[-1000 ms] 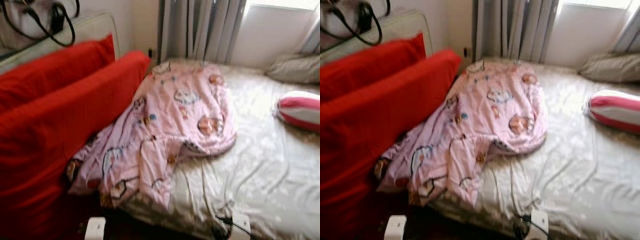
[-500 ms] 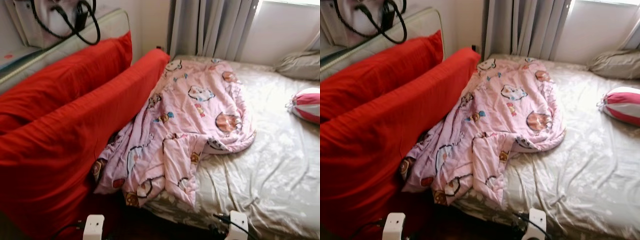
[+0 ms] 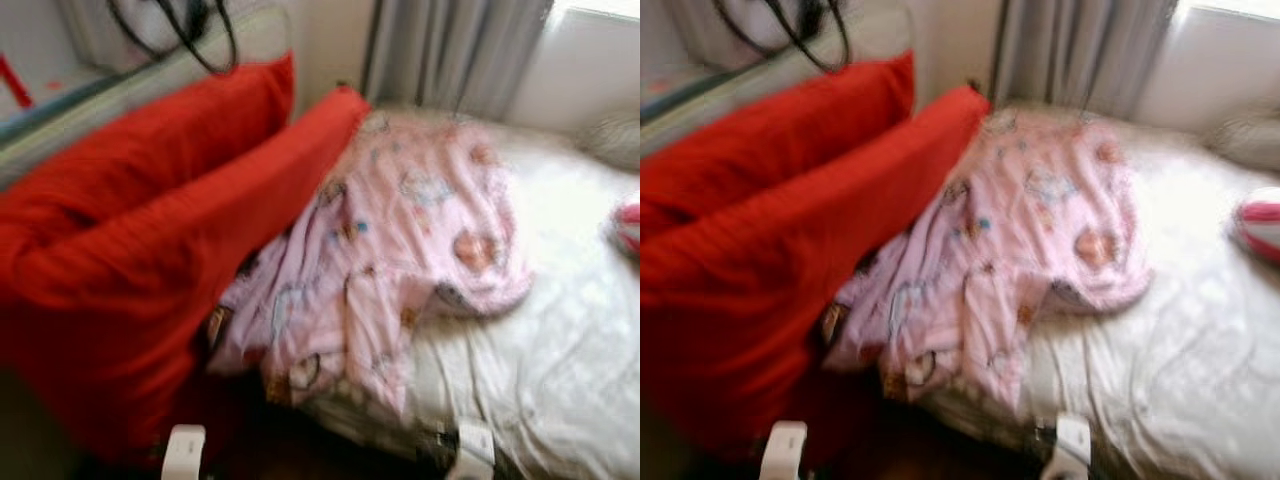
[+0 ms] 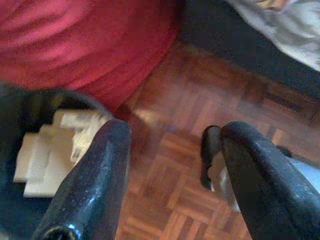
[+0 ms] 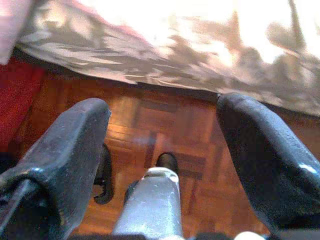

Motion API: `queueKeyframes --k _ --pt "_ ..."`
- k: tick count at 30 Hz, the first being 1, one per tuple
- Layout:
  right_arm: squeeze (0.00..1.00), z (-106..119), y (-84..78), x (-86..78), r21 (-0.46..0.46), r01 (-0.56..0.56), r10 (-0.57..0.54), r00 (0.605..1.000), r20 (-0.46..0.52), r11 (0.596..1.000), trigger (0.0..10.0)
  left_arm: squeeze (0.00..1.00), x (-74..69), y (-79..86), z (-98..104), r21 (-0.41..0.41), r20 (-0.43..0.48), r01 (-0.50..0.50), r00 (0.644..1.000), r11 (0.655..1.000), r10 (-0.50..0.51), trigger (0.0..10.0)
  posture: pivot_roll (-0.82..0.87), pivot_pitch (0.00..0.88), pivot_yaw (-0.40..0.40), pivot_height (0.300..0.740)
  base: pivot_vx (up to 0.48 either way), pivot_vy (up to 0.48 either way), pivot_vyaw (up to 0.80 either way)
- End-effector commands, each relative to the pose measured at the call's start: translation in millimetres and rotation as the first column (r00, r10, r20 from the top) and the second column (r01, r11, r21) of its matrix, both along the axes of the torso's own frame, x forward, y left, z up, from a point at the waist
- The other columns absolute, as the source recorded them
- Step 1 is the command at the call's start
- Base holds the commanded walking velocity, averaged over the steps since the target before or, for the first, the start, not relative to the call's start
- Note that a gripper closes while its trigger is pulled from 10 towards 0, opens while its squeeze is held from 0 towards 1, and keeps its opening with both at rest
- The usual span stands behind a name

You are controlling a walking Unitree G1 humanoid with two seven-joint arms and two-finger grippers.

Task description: Clean up the room

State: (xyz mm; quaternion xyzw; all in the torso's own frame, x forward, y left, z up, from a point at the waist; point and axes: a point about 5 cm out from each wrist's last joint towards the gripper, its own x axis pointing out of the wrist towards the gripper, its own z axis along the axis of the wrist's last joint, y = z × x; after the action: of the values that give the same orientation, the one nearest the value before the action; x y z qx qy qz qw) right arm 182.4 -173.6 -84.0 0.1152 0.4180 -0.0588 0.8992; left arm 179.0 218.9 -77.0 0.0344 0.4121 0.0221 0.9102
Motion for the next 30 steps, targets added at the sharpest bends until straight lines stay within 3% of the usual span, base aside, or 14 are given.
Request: queueKeyframes --k 1,14,23,30 --pt "0.00 -0.7 -4.2 -2.4 -0.001 0.034 -0.034 0.999 -0.005 0.999 10.0 0.00 -5.0 -3.7 -3.7 -0.002 -0.036 0.027 0.999 1.000 -0.027 10.0 0.15 0.076 -0.030 0.740 0.000 0.000 0.00" --pt "0.00 -0.7 -0.4 -1.8 0.003 0.017 -0.017 1.000 0.000 1.000 10.0 0.00 -5.6 -1.5 -3.6 0.001 -0.041 0.037 0.998 0.999 -0.037 10.0 0.15 0.063 -0.019 0.740 0.000 0.000 0.00" --pt "0.00 -1.0 2.6 -1.8 0.008 0.013 -0.013 1.000 -0.001 1.000 10.0 0.00 -5.8 -0.7 -3.4 0.006 -0.040 0.040 0.998 0.999 -0.040 10.0 0.16 0.052 -0.013 0.740 0.189 0.000 0.72" --pt "0.00 -1.9 3.3 -3.9 0.023 0.058 -0.058 0.998 -0.003 0.998 10.0 0.00 -7.4 2.0 -3.6 0.011 -0.044 0.032 0.999 0.999 -0.031 10.0 0.16 0.051 -0.004 0.740 0.000 0.000 0.00"
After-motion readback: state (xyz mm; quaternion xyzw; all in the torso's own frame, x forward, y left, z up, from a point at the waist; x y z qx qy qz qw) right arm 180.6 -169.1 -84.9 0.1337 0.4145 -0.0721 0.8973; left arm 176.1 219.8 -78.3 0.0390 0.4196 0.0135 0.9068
